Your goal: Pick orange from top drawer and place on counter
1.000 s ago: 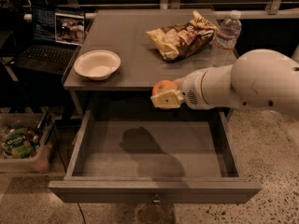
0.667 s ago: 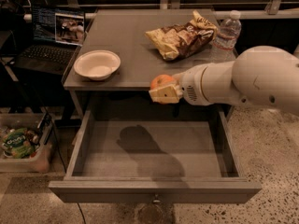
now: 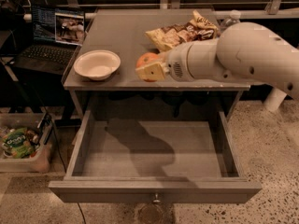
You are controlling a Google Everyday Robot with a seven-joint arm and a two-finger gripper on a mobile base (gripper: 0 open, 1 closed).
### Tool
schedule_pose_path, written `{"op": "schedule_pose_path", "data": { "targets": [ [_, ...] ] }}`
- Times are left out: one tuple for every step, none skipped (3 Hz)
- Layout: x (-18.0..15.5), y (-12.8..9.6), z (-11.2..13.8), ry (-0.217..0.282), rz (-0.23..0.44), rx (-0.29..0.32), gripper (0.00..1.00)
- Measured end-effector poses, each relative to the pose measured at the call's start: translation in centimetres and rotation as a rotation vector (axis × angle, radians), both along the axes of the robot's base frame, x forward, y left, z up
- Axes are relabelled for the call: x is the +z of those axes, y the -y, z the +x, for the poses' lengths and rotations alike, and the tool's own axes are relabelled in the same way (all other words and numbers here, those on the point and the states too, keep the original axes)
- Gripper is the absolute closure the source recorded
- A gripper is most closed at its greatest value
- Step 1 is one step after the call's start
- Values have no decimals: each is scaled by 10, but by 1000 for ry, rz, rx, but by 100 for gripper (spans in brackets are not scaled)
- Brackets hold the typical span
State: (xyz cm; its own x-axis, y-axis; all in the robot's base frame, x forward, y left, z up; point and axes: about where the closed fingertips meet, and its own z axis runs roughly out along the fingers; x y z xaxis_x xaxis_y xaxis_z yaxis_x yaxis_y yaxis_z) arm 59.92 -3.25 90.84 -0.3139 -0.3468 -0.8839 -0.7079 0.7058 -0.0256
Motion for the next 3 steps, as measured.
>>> {"op": "schedule_pose_path", "data": {
  "targets": [
    [9,-11,28,22,22,2,100],
    [7,-16,50,29,25,-30,100],
    [4,-16,66,33,38,-87,100]
  ]
}}
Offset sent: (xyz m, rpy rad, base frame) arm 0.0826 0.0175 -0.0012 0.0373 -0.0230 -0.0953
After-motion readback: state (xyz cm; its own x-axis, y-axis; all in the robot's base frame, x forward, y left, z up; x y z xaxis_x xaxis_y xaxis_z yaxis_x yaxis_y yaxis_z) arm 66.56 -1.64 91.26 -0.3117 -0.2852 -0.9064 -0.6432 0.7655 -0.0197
